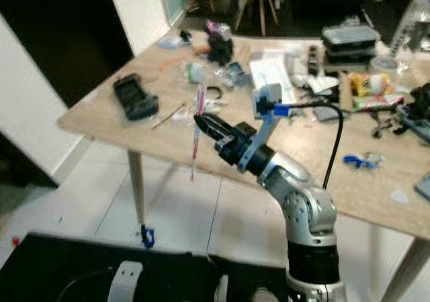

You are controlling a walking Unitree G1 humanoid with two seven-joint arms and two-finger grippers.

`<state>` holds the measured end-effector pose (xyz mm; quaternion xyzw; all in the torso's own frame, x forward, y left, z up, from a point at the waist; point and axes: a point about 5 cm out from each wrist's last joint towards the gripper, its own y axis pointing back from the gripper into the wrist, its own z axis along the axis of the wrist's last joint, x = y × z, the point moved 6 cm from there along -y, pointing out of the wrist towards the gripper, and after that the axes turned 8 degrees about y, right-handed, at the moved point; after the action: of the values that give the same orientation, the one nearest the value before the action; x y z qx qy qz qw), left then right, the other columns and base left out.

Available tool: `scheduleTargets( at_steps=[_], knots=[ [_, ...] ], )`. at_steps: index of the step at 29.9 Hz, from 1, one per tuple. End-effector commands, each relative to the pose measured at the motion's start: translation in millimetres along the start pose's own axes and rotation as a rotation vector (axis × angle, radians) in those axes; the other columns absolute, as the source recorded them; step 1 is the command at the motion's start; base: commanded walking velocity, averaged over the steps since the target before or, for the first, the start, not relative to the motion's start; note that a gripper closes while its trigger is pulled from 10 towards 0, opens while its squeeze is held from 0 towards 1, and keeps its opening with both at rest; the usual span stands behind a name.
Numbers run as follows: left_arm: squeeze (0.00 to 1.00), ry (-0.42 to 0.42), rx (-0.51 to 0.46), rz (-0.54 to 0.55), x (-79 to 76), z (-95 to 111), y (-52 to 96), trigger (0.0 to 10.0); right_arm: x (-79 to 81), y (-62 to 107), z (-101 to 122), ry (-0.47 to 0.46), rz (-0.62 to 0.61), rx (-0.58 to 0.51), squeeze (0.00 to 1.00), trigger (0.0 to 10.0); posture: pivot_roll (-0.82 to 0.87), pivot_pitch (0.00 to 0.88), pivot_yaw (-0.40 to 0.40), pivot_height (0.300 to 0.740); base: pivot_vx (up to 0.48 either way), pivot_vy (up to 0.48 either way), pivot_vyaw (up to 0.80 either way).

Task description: Picking trash to rubbish bin

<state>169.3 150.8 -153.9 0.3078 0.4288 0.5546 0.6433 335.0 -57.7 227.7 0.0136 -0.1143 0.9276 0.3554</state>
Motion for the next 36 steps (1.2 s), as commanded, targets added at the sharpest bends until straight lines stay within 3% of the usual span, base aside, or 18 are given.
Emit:
scheduleTargets(
  at_steps=[1,5,6,7,9,13,15,16,17,19,20,22,23,26,29,31,33,36],
  knots=[
    [0.0,0.011,0.124,-0.029,-10.5,-40.5,2.8,10.0,-10.9,5.7,-12.6,0.045,-0.06,0.046,0.0,10.0,-0.06,0.097,0.075,0.74,-0.36,0.0,0.0],
    [0.0,0.012,0.123,-0.03,-10.6,-40.4,2.8,10.0,-24.1,15.1,-28.7,0.085,-0.115,0.111,0.0,10.0,-0.06,0.097,0.075,0.74,-0.358,0.0,0.0],
    [0.0,0.012,0.122,-0.032,-10.9,-40.0,2.7,10.0,-45.7,33.2,-54.5,0.112,-0.202,0.21,0.0,10.0,-0.07,0.097,0.072,0.74,-0.36,0.0,0.0],
    [0.0,0.012,0.122,-0.033,-11.0,-39.7,2.7,10.0,-54.7,42.6,-66.1,0.115,-0.237,0.253,0.0,10.0,-0.07,0.097,0.072,0.74,-0.36,0.0,0.0],
    [0.0,0.012,0.122,-0.034,-11.0,-39.5,2.6,10.0,-59.5,47.9,-72.3,0.116,-0.256,0.275,0.0,10.0,-0.07,0.097,0.072,0.74,-0.36,0.0,0.0],
    [0.0,0.012,0.121,-0.037,-11.3,-39.4,2.6,10.0,-98.6,108.4,-130.4,0.115,-0.448,0.49,0.0,10.0,-0.07,0.097,0.072,0.74,-0.358,0.0,0.0],
    [0.0,0.011,0.121,-0.038,-11.6,-39.1,2.5,10.0,-110.7,137.4,-155.4,0.115,-0.528,0.593,0.0,10.0,-0.07,0.092,0.068,0.74,-0.358,0.0,0.0],
    [0.0,0.011,0.121,-0.039,-11.8,-38.9,2.5,10.0,-114.3,148.8,-164.6,0.115,-0.556,0.632,0.0,10.0,-0.07,0.092,0.068,0.74,-0.36,0.0,0.0],
    [0.0,0.011,0.121,-0.039,-11.8,-38.9,2.5,10.0,-114.3,148.8,-164.6,0.115,-0.556,0.632,0.0,10.0,-0.07,0.092,0.068,0.74,-0.36,0.0,0.0],
    [0.0,0.013,0.119,-0.039,-12.2,-38.4,2.3,10.0,-117.5,183.4,-193.5,0.058,-0.633,0.731,0.0,10.0,-0.07,0.09,0.066,0.74,-0.354,0.0,0.0],
    [0.0,0.013,0.119,-0.039,-12.2,-38.4,2.3,10.0,-117.5,183.4,-193.5,0.058,-0.633,0.731,0.0,10.0,-0.07,0.09,0.066,0.74,-0.356,0.0,0.0],
    [0.0,0.013,0.117,-0.04,-12.3,-37.8,2.1,10.0,-111.3,230.5,-230.8,-0.043,-0.746,0.858,0.0,10.0,-0.07,0.084,0.063,0.74,-0.354,0.0,0.0],
    [0.0,0.013,0.117,-0.04,-12.3,-37.8,2.1,10.0,-111.3,230.5,-230.8,-0.043,-0.746,0.858,0.0,10.0,-0.07,0.084,0.063,0.74,-0.356,0.0,0.0],
    [0.0,0.011,0.117,-0.04,-12.4,-37.4,2.1,10.0,-83.0,286.9,-274.9,-0.212,-0.891,1.017,0.0,10.0,-0.07,0.084,0.063,0.74,-0.351,0.0,0.0],
    [0.0,0.01,0.118,-0.041,-12.5,-37.4,2.1,10.0,-74.2,297.4,-283.4,-0.252,-0.924,1.049,0.0,10.0,-0.07,0.084,0.063,0.74,-0.351,0.0,0.0],
    [0.0,0.008,0.117,-0.042,-12.5,-37.2,2.1,10.0,-54.8,310.2,-299.3,-0.346,-0.986,1.088,0.0,10.0,-0.05,0.074,0.063,0.74,-0.351,0.0,0.0],
    [0.0,0.01,0.114,-0.042,-12.5,-36.9,2.0,10.0,-43.6,309.9,-307.5,-0.389,-0.985,1.103,0.0,10.0,-0.05,0.074,0.063,0.74,-0.351,0.0,0.0],
    [0.0,0.01,0.114,-0.041,-12.2,-37.1,2.1,10.0,-40.3,307.9,-310.4,-0.394,-0.975,1.112,0.0,10.0,-0.03,0.07,0.062,0.74,-0.352,0.0,0.0]
  ],
)
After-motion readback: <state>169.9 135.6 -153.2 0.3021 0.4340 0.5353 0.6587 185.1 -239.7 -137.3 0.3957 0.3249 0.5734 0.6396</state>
